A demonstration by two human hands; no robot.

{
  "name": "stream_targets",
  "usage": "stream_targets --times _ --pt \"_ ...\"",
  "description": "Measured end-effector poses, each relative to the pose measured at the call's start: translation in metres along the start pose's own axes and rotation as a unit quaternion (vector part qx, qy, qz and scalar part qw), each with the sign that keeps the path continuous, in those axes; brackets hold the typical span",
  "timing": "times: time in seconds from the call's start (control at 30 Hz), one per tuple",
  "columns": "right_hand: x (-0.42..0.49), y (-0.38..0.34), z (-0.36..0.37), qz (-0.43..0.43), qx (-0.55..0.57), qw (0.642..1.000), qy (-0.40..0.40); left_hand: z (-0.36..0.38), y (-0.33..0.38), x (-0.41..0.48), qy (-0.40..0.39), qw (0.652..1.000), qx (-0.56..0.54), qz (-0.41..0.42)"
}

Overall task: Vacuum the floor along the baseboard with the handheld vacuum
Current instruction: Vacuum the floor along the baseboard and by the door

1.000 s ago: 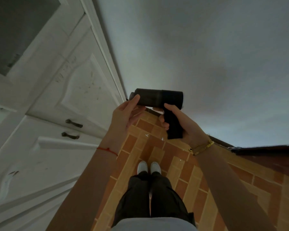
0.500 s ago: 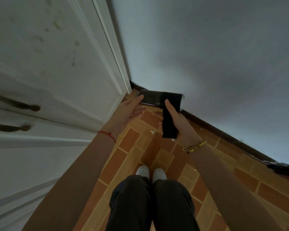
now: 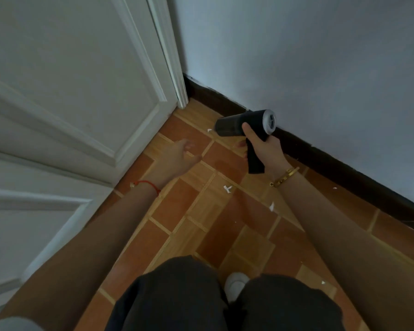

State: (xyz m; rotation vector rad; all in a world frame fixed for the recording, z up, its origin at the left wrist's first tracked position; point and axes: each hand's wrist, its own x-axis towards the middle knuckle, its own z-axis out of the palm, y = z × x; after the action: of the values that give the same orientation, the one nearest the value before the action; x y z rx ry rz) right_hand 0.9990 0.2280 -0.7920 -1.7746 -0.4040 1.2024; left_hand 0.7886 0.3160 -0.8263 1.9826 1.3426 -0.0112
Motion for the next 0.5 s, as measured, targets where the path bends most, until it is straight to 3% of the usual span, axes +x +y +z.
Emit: stream_targets --times 0.27,0.5 --pt "0.075 0.056 0.023 -0.066 -0.071 0.995 0.025 0.082 -0.059 0.037 -0.022 0.994 0.101 0.045" --pt "0.121 0.065 0.050 -0.135 -0.139 0.980 0.038 0.114 -0.082 0.063 -0.062 0.982 0.177 0.016"
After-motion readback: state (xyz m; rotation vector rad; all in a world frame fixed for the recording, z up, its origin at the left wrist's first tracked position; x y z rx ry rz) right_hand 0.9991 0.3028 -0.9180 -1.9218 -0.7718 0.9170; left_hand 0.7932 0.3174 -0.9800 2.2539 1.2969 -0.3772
